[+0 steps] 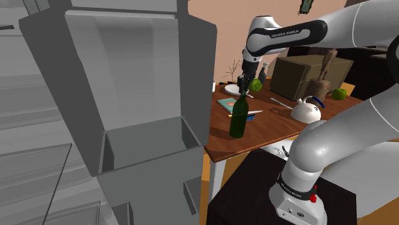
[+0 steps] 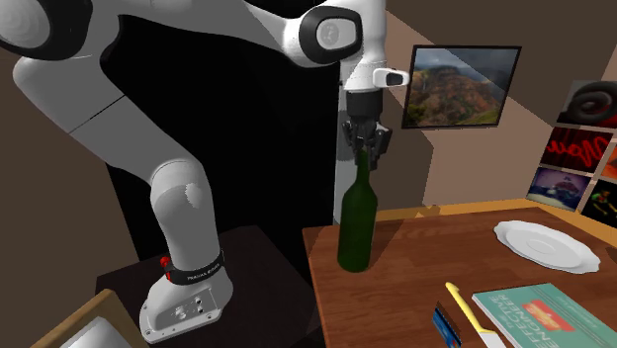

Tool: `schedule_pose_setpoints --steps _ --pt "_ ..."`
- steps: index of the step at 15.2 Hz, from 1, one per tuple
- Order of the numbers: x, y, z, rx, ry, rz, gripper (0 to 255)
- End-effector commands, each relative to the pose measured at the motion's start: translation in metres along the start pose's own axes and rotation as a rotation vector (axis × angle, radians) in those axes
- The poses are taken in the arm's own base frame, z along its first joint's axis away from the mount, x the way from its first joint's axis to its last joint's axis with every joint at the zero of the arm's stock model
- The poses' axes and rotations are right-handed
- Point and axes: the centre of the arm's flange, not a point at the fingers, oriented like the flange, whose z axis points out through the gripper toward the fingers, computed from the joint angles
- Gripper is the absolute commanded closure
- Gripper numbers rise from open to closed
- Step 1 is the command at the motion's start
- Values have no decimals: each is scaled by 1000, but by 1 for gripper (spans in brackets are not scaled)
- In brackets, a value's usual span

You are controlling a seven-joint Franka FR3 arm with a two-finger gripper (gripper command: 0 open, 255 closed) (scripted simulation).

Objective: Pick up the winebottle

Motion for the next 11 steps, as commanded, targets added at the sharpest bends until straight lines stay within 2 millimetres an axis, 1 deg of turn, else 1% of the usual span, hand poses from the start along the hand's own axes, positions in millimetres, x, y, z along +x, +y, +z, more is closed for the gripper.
schedule_pose_setpoints --steps 1,9,11 --pt "1 0 -11 0 0 0 255" --pt "5 2 -53 0 0 0 255" --pt "5 2 -54 0 0 0 255"
